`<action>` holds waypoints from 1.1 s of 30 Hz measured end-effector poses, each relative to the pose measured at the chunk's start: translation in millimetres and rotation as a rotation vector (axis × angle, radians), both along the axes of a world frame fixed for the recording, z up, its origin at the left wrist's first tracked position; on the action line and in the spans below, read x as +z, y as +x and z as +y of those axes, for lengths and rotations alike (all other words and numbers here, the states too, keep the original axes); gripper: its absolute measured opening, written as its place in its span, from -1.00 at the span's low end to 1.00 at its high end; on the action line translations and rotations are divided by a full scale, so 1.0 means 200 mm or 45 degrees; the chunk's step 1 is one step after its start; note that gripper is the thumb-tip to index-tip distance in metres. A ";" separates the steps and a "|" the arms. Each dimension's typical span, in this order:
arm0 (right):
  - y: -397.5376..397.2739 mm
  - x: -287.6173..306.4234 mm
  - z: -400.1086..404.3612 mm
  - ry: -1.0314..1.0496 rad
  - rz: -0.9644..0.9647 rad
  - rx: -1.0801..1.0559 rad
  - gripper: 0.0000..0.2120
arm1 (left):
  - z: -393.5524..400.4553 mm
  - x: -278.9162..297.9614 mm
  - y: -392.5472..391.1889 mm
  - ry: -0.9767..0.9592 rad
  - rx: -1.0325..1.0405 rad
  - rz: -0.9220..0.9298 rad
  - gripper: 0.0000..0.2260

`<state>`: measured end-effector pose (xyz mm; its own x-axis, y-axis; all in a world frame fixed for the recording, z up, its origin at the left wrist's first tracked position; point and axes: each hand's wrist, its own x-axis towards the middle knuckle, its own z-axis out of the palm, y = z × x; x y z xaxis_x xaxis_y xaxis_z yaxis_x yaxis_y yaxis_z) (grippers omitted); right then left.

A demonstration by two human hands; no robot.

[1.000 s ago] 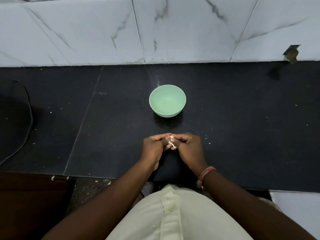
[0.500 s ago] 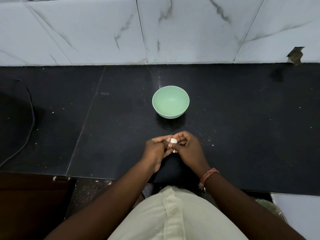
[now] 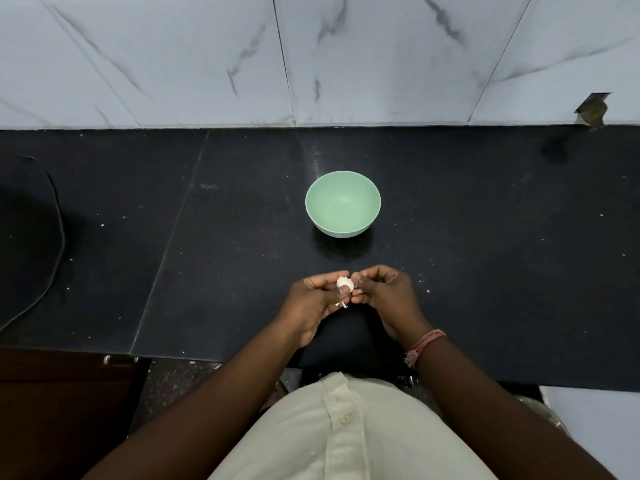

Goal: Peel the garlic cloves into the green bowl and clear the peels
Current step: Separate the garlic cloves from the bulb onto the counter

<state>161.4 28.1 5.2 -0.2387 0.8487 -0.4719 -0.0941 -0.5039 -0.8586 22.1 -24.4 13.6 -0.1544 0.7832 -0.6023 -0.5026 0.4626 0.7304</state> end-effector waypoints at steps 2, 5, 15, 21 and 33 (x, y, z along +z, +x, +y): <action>0.00 0.01 0.01 -0.014 0.041 -0.033 -0.94 | 0.00 0.01 -0.01 -0.015 0.035 -0.057 -0.75; -0.02 0.01 0.01 0.014 0.026 -0.042 -0.86 | 0.00 0.02 -0.02 -0.040 0.110 -0.119 -0.83; -0.08 0.00 -0.05 0.462 -0.216 0.220 -0.76 | -0.02 0.03 -0.03 -0.055 0.248 -0.216 -0.90; -0.06 0.03 -0.02 0.347 -0.095 0.239 -0.83 | -0.04 0.03 -0.06 -0.050 0.194 -0.231 -0.90; -0.08 0.03 -0.04 0.285 -0.048 0.146 -0.83 | -0.02 0.04 -0.06 -0.017 0.167 -0.245 -0.77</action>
<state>146.0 20.2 10.8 -0.3254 0.9015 -0.2853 -0.0128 -0.3059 -0.9520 10.9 -28.2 21.5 -0.1352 0.7559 -0.6406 -0.6885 0.3933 0.6093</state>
